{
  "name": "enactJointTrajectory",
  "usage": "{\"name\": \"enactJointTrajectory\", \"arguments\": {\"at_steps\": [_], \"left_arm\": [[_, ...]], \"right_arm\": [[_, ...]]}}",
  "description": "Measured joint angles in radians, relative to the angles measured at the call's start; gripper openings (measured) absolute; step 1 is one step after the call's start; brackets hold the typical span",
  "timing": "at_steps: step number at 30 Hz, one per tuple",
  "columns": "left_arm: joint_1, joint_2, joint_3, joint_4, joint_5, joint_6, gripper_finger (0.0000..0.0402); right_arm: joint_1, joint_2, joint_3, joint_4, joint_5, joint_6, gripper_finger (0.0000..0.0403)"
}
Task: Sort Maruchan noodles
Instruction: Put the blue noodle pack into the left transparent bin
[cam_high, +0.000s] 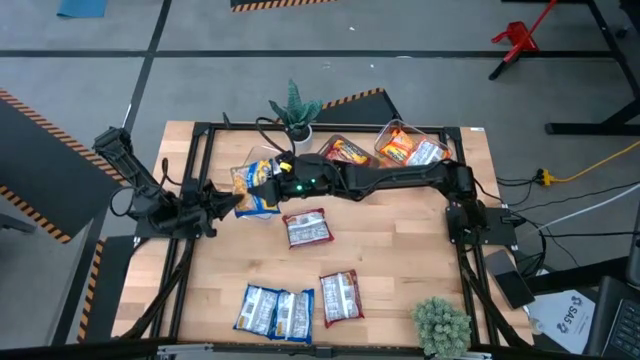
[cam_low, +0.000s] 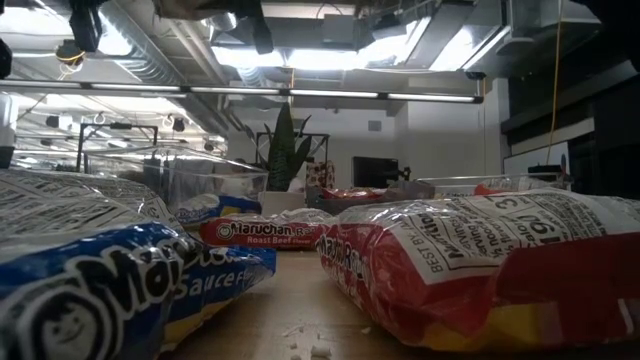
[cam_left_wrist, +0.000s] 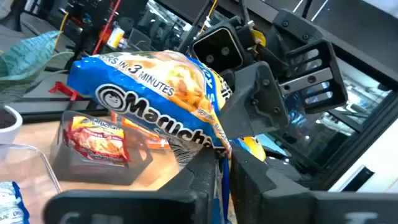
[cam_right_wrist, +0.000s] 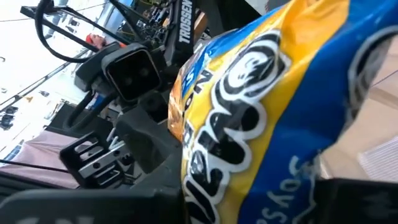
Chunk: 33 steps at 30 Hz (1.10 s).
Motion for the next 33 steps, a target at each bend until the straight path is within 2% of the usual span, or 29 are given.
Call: {"name": "enactJointTrajectory", "arguments": {"at_steps": [3, 5, 8, 12, 14, 17, 23, 26, 30, 33], "left_arm": [[-0.014, -0.029, 0.0, -0.019, -0.011, 0.001, 0.0056], [-0.035, -0.068, 0.0, -0.048, -0.053, 0.001, 0.007], [-0.08, -0.14, 0.0, -0.1, -0.176, 0.039, 0.0087], [-0.145, -0.247, 0.0, -0.085, -0.349, 0.203, 0.0097], [-0.167, -0.298, 0.0, -0.08, -0.398, 0.276, 0.0097], [-0.178, -0.362, 0.0, -0.08, -0.403, 0.346, 0.0098], [-0.179, -0.41, 0.0, -0.081, -0.403, 0.401, 0.0098], [-0.179, -0.412, 0.0, -0.081, -0.403, 0.412, 0.0098], [-0.179, -0.412, 0.0, -0.081, -0.402, 0.417, 0.0098], [-0.179, -0.412, 0.0, -0.081, -0.402, 0.417, 0.0098]], "right_arm": [[-0.013, 0.0, 0.0, -0.003, -0.009, -0.002, 0.0099], [-0.025, 0.0, 0.0, -0.014, -0.022, -0.003, 0.0099], [-0.056, 0.0, 0.0, -0.016, -0.024, -0.006, 0.0099], [-0.103, 0.0, 0.0, -0.018, -0.022, -0.027, 0.0106], [-0.121, 0.004, 0.0, -0.038, 0.002, -0.066, 0.0107], [-0.143, 0.034, 0.0, -0.056, -0.013, -0.137, 0.0102], [-0.188, 0.137, 0.0, -0.066, -0.249, -0.242, 0.0106], [-0.203, 0.182, 0.0, -0.065, -0.324, -0.277, 0.0106], [-0.217, 0.203, 0.0, -0.07, -0.336, -0.379, 0.0103], [-0.217, 0.199, 0.0, -0.058, -0.275, -0.471, 0.0105]]}}
